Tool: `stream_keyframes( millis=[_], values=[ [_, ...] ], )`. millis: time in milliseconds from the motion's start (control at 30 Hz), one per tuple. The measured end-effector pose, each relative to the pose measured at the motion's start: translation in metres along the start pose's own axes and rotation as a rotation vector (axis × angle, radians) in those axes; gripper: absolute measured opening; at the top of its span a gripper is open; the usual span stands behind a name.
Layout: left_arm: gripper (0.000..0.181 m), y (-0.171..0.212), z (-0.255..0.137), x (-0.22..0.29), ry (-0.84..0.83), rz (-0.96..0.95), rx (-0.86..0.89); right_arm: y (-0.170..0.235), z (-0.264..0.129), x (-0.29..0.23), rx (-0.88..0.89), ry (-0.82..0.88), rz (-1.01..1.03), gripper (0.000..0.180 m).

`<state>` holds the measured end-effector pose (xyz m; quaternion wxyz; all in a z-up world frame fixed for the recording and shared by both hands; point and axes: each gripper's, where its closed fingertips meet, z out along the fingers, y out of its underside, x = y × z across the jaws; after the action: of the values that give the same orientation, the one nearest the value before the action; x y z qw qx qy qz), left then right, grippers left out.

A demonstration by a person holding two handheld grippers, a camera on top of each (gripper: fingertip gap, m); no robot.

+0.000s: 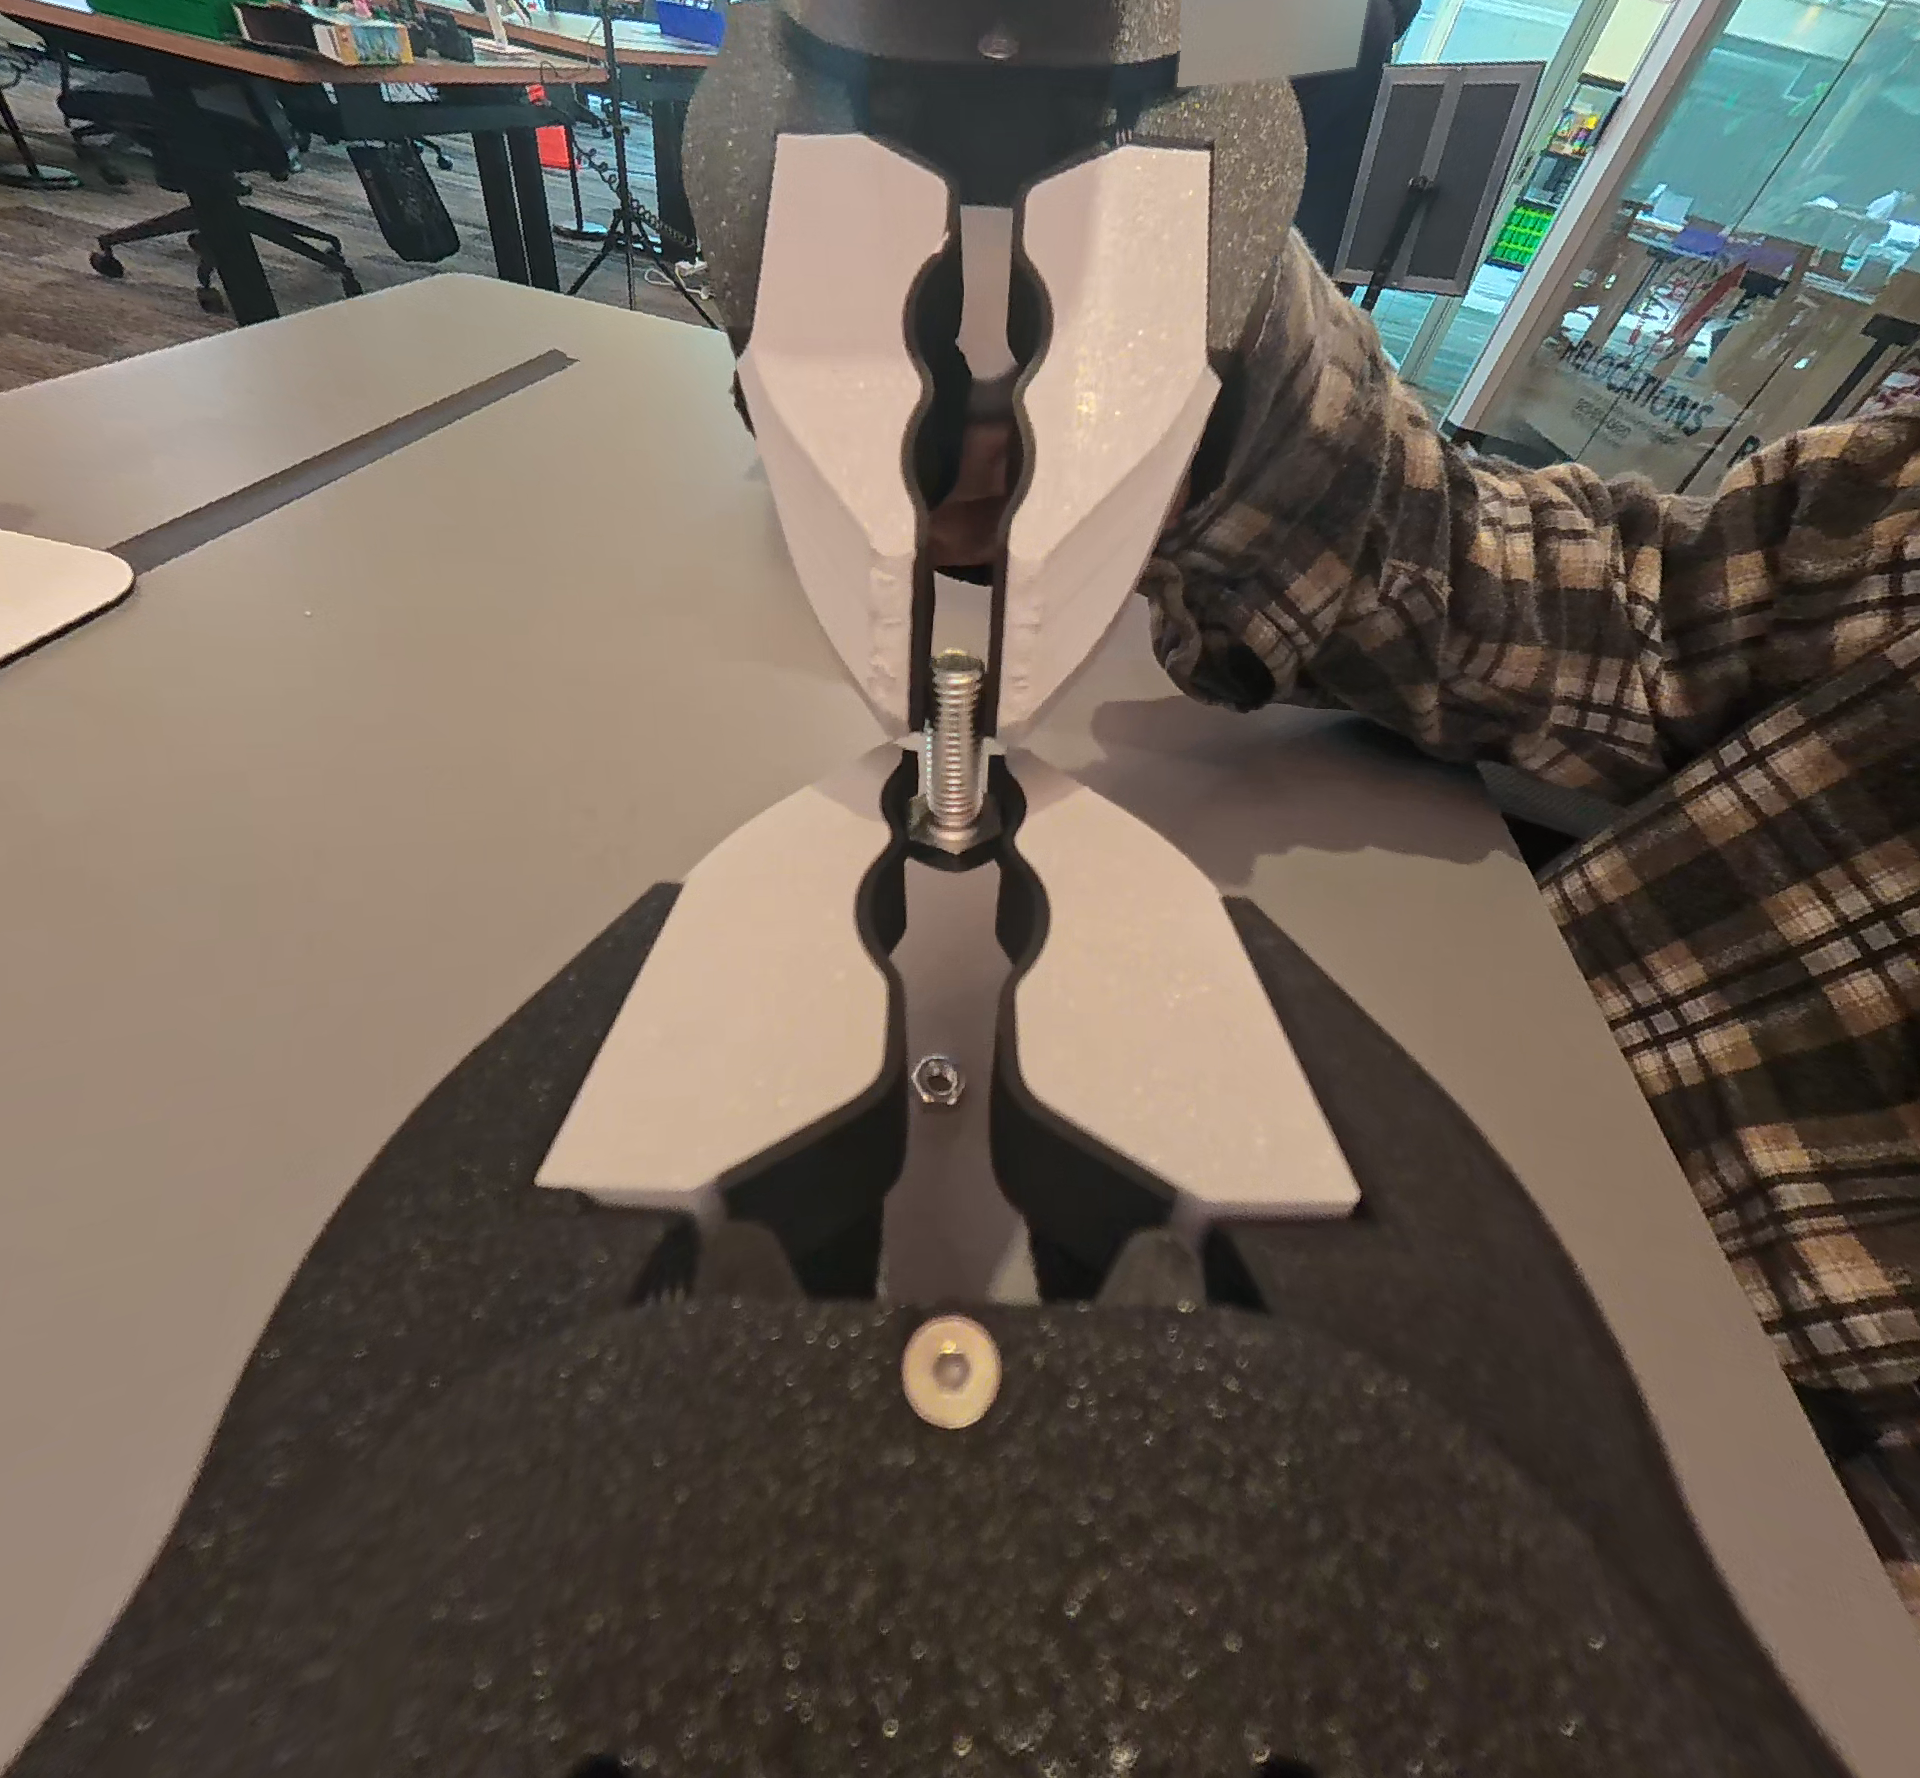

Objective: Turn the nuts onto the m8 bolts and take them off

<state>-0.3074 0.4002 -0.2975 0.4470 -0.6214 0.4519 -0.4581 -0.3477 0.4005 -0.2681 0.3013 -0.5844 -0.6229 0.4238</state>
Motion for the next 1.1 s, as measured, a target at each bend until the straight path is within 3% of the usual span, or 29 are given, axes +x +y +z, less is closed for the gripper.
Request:
stream_keyframes(
  millis=[467, 633, 767, 967, 1100],
  values=[
    [0.012, 0.002, -0.001, -0.005, -0.04, 0.005, -0.03, 0.0, -0.002, 0.0, -0.004, 0.003, -0.023, 0.014],
    [0.012, 0.006, -0.01, -0.022, -0.115, -0.002, -0.053, 0.003, -0.019, 0.001, 0.007, 0.039, -0.023, 0.018],
    [0.012, 0.009, -0.026, -0.044, -0.206, -0.006, -0.064, 0.036, -0.021, -0.002, -0.049, 0.073, -0.005, 0.024],
    [0.012, 0.016, -0.029, -0.055, -0.241, -0.014, -0.085, 0.11, 0.015, -0.009, -0.234, 0.047, 0.006, 0.033],
    [0.012, 0.016, -0.026, -0.052, -0.232, 0.004, -0.092, 0.125, 0.03, -0.007, -0.301, 0.033, -0.012, 0.033]
  ],
)
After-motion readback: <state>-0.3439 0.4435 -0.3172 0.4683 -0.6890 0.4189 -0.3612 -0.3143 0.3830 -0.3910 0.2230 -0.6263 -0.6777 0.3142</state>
